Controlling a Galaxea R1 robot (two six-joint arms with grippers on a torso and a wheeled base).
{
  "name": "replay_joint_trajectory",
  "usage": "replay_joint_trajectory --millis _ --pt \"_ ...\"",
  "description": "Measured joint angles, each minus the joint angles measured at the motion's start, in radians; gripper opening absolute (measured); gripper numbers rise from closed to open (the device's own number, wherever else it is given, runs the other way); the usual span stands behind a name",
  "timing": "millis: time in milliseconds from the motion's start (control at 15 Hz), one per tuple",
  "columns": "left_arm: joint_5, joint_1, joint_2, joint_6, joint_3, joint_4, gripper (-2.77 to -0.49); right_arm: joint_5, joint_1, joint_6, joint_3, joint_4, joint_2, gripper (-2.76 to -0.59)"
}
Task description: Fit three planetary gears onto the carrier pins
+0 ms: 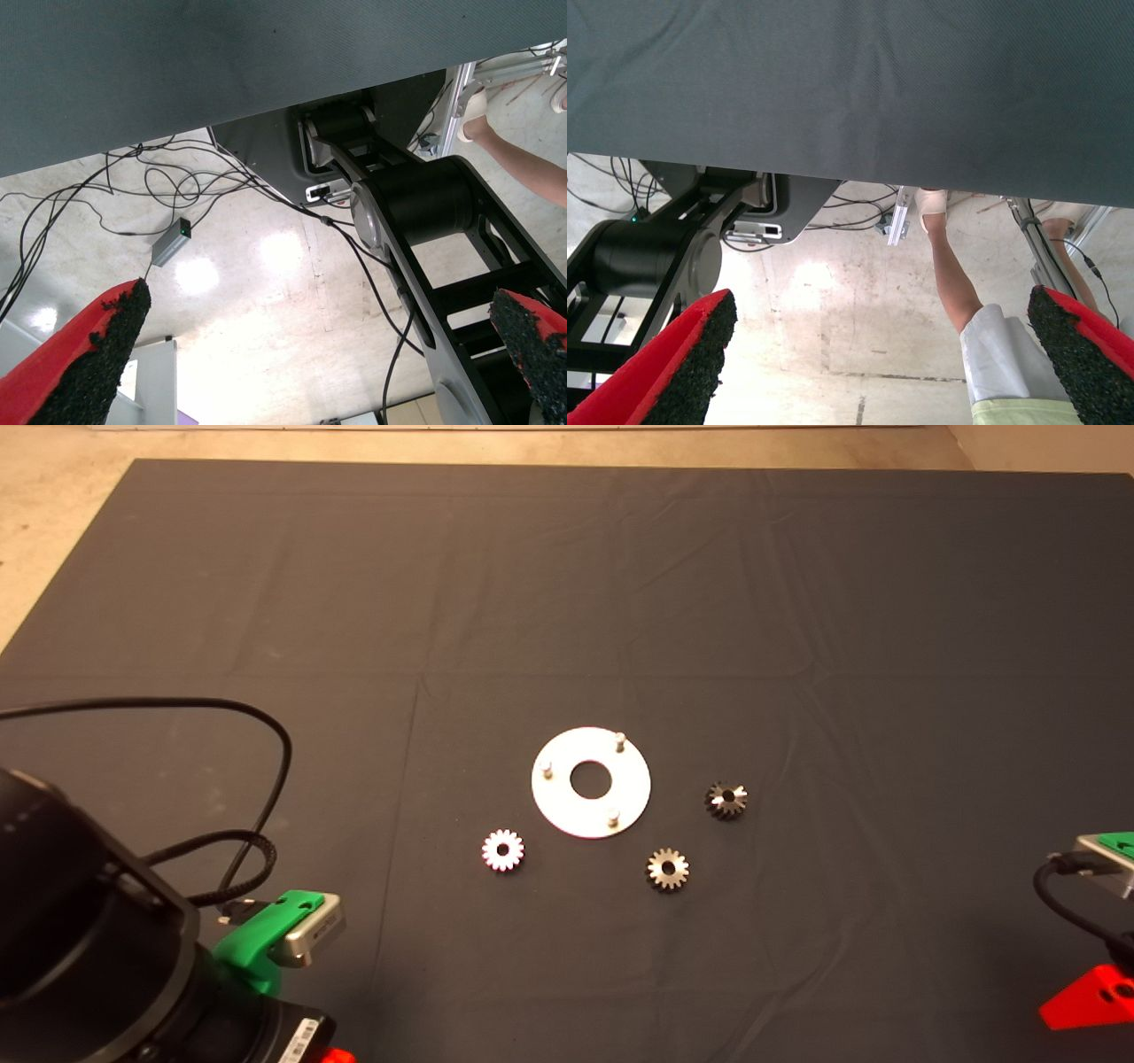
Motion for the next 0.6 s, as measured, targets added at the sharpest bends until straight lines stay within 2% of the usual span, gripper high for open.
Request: replay_joint_trajectory --millis 200,333,467,600 --pt "0.001 0.000 0.007 0.000 0.000 0.001 -0.49 0.000 0.000 0.000 0.000 0.000 -0.005 -0.91" --pt "0.001 0.000 0.044 -0.008 -0.001 0.003 -0.49 0.000 0.000 0.000 0.000 0.000 -0.004 -0.91" --pt "0.001 0.000 0.115 -0.027 -0.027 0.013 -0.49 0.000 0.000 0.000 0.000 0.000 -0.004 -0.91" --pt "0.006 0.000 0.219 -0.038 -0.107 0.036 -0.49 0.000 0.000 0.000 0.000 0.000 -0.005 -0.91"
